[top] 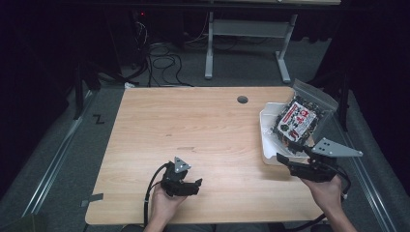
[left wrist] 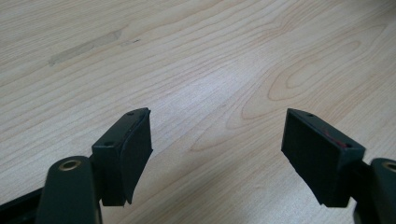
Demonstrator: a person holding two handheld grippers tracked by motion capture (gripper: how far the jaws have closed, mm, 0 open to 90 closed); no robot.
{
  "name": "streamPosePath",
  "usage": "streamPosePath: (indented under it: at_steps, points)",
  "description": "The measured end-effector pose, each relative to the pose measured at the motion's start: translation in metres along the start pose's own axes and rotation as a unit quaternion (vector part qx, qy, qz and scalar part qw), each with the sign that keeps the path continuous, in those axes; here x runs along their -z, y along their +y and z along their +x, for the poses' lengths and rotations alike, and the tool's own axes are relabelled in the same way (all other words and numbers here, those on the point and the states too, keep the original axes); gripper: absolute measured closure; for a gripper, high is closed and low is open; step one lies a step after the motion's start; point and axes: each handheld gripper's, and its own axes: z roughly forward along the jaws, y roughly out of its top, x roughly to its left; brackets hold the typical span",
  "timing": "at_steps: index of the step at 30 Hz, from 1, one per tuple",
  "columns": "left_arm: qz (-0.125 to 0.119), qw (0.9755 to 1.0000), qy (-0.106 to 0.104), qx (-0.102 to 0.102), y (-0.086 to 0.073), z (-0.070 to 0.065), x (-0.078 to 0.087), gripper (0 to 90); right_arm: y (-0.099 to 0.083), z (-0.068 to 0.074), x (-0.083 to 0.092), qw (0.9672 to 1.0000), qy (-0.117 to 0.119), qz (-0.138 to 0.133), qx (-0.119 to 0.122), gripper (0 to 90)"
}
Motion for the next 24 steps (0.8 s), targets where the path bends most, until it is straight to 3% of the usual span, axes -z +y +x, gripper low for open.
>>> streamPosePath:
  at_steps: [24]
  points:
    - [0.000, 1.0000, -0.001, -0.002, 0.001, -0.002, 0.001, 25.0, -0.006, 0.031, -0.036, 0.9979, 0.048, 0.036, 0.026, 33.2]
